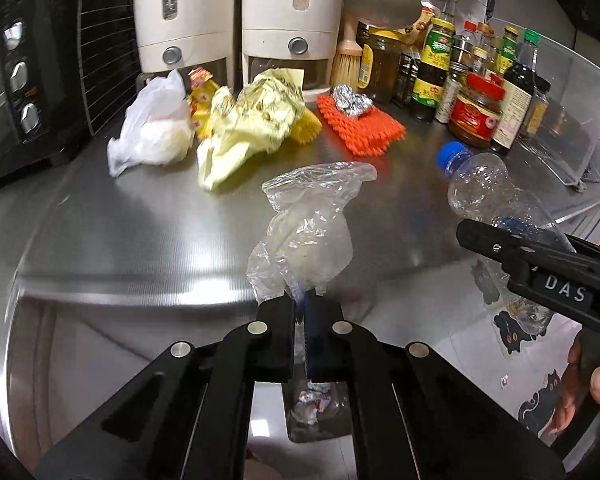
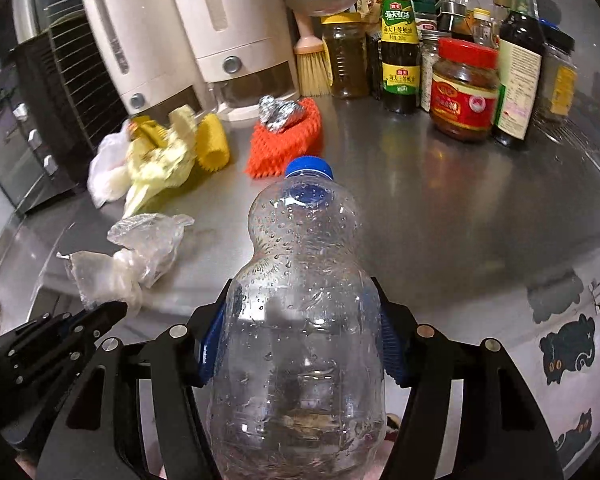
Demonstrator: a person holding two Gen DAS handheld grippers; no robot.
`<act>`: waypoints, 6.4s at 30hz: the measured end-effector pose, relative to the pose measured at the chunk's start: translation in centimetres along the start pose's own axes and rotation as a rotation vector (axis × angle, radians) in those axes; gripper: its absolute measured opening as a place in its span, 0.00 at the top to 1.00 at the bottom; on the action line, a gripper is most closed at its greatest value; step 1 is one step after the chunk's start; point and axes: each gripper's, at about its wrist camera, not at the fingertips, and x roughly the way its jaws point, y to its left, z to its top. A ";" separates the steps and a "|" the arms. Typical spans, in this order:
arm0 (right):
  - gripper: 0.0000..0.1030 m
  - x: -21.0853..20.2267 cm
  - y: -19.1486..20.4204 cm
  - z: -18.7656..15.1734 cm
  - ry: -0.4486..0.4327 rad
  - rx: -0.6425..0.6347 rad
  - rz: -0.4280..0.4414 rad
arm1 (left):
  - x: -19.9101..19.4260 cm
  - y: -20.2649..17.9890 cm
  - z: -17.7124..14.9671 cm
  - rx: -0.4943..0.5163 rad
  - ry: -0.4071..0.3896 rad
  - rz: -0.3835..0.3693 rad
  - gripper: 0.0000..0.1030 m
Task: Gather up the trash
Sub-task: 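Grasp the clear plastic bag with the left tool while the right tool grasps the blue-capped bottle, then carry both items over the bin and open both tools to drop them, then raise both open tools back toward the counter, then grasp the white plastic bag with the left tool while the right tool grasps the yellow wrapper, then carry the bag and wrapper over the bin and open both tools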
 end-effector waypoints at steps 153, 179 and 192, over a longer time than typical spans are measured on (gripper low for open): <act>0.81 3.8 11.5 12.0 -0.079 -0.167 0.191 | -0.4 13.1 10.7 -0.124 -0.107 0.199 0.99; 0.81 -3.8 2.1 -6.7 0.014 -0.154 0.123 | -6.2 2.3 -8.5 -0.065 0.000 0.073 0.99; 0.81 5.1 -1.8 -15.2 0.199 -0.107 0.033 | 3.2 0.7 -16.6 -0.069 0.207 0.005 0.99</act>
